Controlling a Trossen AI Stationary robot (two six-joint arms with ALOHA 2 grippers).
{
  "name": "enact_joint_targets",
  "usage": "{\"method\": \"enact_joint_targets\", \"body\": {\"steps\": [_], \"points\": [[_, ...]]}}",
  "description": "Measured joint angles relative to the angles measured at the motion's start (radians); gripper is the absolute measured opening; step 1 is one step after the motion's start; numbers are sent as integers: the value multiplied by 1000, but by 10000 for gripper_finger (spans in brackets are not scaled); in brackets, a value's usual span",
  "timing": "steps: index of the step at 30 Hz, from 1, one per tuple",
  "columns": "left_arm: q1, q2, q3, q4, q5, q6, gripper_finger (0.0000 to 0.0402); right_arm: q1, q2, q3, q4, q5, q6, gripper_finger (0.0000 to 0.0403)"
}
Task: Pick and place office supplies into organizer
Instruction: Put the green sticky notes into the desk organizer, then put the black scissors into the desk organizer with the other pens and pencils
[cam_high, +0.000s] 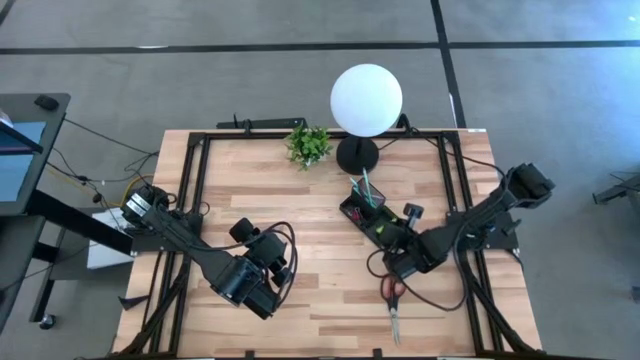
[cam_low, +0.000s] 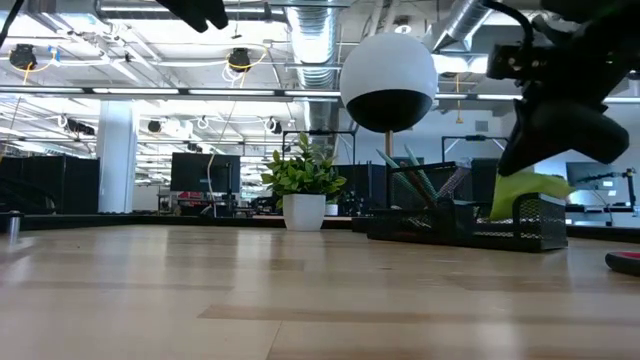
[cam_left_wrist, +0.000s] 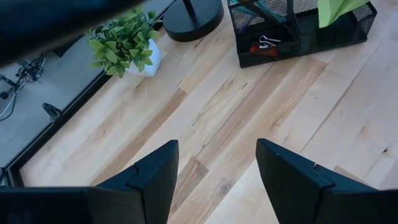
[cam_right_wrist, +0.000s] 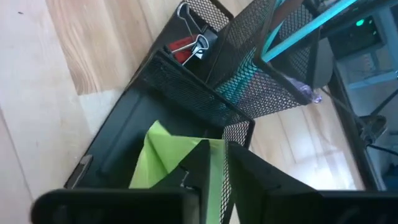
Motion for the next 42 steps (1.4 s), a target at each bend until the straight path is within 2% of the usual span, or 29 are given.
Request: {"method": "enact_joint_targets", "body": {"steps": [8,14,27,33,42], "points": [[0,0,0,0,0,0,213,-12,0,57,1,-7,-54,94],[0,0,0,0,1,0,213,-13,0,72,3,-6,-78,110],[0,0,0,10,18,0,213,-26,34,84,7,-15,-71,111],[0,0,0,10,26,0,213,-29,34,119,20,-186,-118,107],[0,0,0,10,21,0,213,-58,34,119,26,-162,-123,88]]}}
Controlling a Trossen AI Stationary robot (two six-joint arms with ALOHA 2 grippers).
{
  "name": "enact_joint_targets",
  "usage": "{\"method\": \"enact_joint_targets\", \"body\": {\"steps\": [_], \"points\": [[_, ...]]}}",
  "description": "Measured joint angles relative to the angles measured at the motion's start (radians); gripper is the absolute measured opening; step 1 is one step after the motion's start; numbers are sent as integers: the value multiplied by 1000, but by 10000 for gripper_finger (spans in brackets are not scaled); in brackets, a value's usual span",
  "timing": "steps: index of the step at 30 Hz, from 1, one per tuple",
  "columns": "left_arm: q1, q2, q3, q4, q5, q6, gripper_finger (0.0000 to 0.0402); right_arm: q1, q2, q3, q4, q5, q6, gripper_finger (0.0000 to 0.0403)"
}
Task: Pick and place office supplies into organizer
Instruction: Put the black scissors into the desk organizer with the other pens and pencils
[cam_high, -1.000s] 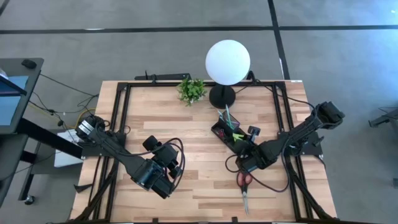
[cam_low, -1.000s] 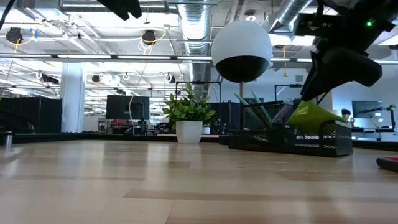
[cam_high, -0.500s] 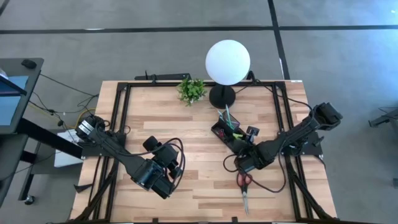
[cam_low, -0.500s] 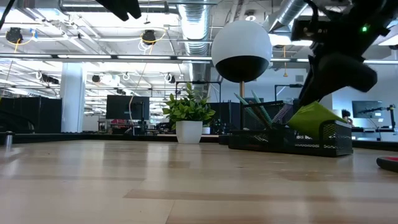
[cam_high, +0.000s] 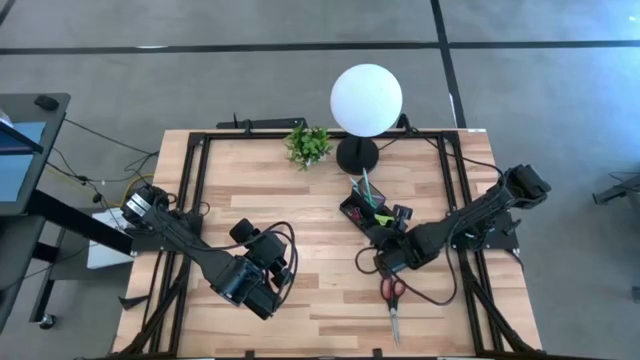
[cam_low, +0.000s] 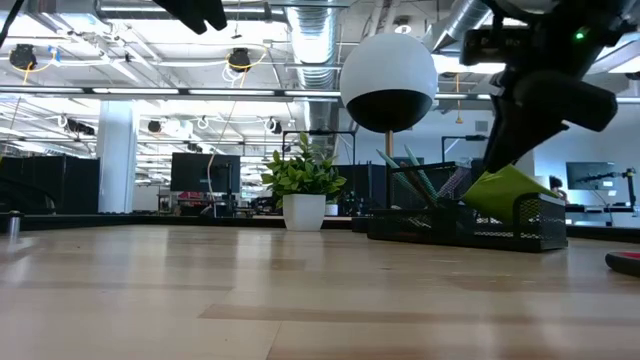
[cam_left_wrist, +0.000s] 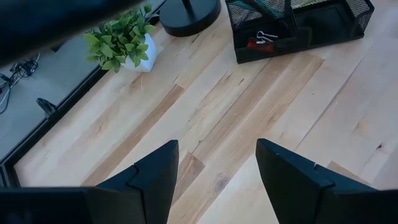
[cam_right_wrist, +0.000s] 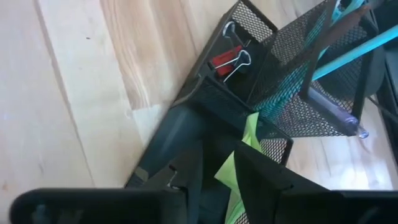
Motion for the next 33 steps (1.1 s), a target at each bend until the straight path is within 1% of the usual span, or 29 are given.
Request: {"method": "enact_joint_targets", "body": {"steps": [2,6,11,13,15,16,18,20,23,25,28,30,33], "points": [[-2,0,0,0,6,0,213,8,0,7,-9,3,5,69],[-3,0,0,0,11,0,213,36,-1,53,-72,46,23,12],[-3,0,0,0,5,0,213,59,-1,94,-149,52,70,3],[-3,0,0,0,5,0,213,80,-1,103,-199,91,83,2],[-3,0,0,0,4,0,213,88,-1,103,-264,153,178,1],[-3,0,0,0,4,0,213,78,-2,99,-299,164,232,1],[-3,0,0,0,1,0,213,54,-1,85,-343,134,306,1],[-3,0,0,0,0,0,213,35,0,69,-310,118,311,1],[-3,0,0,0,-2,1,213,12,0,39,-206,124,282,1],[-3,0,0,0,-3,1,213,-19,0,17,-144,109,257,0],[-3,0,0,0,-1,0,213,-62,1,-1,-71,46,251,0],[-3,0,0,0,6,1,213,-76,1,-3,-16,-1,220,0],[-3,0,0,0,7,2,213,-92,1,-3,62,-101,149,0]]}}
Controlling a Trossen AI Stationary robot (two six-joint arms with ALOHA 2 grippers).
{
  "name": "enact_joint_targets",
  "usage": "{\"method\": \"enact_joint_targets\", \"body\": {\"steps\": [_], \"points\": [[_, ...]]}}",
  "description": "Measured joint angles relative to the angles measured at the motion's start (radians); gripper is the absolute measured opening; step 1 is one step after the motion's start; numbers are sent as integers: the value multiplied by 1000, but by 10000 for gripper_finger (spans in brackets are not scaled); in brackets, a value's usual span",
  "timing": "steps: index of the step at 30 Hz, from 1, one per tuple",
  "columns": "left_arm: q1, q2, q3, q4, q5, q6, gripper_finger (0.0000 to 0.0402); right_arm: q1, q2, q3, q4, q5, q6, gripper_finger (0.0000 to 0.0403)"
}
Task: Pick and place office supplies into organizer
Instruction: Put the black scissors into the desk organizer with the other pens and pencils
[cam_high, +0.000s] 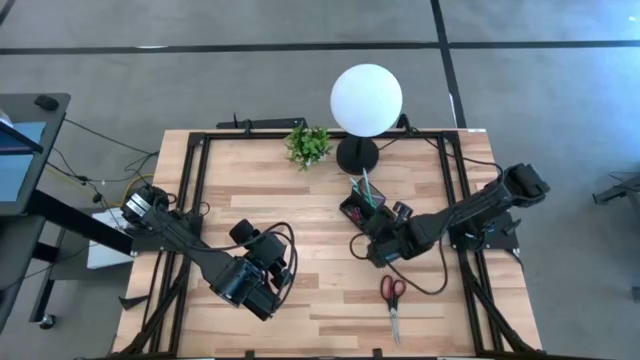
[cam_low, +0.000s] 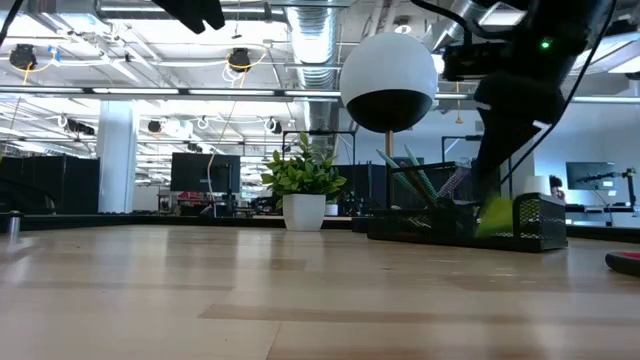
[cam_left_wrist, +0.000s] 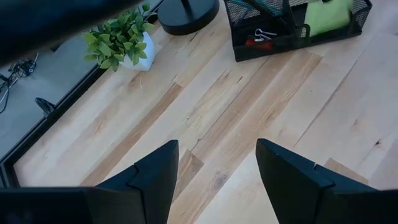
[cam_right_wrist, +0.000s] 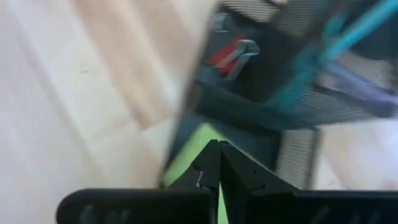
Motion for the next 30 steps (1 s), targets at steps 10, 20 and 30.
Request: {"method": "enact_joint_targets", "body": {"steps": [10,20,30], "points": [[0,0,0,0,8,-1,213,41,-3,69,-19,79,-114,0],[0,0,0,0,11,-1,213,319,-3,193,-133,-11,-70,0],[0,0,0,0,-9,1,213,552,0,192,-132,-29,194,18]]}}
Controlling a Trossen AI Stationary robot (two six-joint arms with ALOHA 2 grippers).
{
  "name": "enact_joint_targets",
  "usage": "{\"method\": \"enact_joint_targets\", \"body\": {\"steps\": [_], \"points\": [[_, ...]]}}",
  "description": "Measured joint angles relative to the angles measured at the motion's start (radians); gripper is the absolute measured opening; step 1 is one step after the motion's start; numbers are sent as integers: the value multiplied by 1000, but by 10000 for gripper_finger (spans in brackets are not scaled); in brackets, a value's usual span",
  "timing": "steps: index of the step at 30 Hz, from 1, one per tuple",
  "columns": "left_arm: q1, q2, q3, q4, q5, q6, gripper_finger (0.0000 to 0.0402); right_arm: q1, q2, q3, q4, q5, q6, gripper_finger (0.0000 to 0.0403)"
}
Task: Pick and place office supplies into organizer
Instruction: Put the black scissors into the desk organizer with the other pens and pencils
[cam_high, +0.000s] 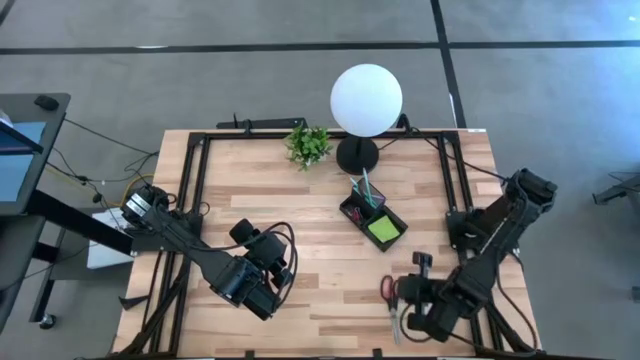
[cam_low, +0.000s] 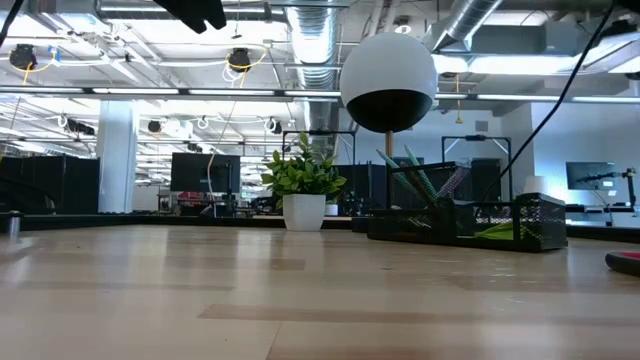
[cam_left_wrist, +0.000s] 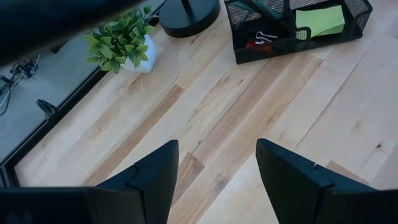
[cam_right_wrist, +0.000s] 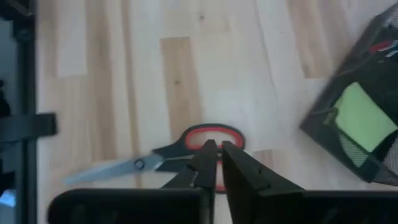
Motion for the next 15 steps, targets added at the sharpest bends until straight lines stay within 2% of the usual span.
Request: {"method": "enact_joint_targets", "body": {"steps": [6,10,12,15], "points": [[0,0,0,6,0,-1,213,13,0,0,15,-58,-36,83],[0,0,0,19,1,-1,213,5,1,-32,35,-60,-60,131],[0,0,0,23,1,-1,213,1,1,-59,51,-64,-21,152],[0,3,0,23,1,-1,213,-12,2,-114,95,-64,157,175]]}}
